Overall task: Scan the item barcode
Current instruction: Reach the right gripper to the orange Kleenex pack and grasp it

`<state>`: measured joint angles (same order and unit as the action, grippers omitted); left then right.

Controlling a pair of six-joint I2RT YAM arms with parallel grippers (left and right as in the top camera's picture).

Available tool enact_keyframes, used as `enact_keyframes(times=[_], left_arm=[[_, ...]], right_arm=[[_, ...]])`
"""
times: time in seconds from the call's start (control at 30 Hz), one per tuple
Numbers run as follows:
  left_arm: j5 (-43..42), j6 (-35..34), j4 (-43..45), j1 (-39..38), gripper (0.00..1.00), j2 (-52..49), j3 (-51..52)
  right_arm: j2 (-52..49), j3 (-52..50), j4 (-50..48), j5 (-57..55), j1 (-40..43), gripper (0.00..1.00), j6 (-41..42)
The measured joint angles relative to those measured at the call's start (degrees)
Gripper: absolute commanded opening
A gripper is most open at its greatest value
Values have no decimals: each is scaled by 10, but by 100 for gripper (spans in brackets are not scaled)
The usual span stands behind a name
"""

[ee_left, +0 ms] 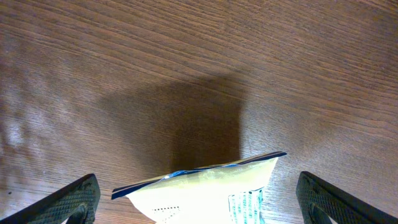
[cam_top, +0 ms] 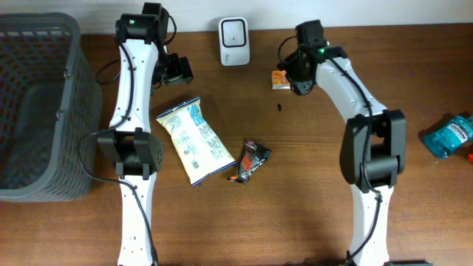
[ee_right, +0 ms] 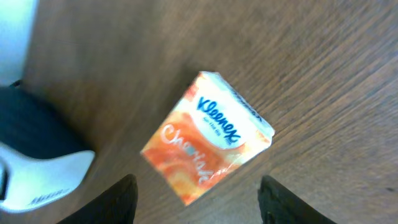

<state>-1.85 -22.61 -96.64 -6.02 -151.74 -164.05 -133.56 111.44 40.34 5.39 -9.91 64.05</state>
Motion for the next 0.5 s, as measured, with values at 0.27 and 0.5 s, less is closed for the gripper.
enact_keyframes(times=[0.27, 0.5], left_arm=[[0, 0, 0, 0, 99, 0, 0], [0, 0, 0, 0, 99, 0, 0]], right_arm=[[-38, 0, 1, 0, -8, 40, 35], [-40, 8, 12, 3, -10, 4, 34]])
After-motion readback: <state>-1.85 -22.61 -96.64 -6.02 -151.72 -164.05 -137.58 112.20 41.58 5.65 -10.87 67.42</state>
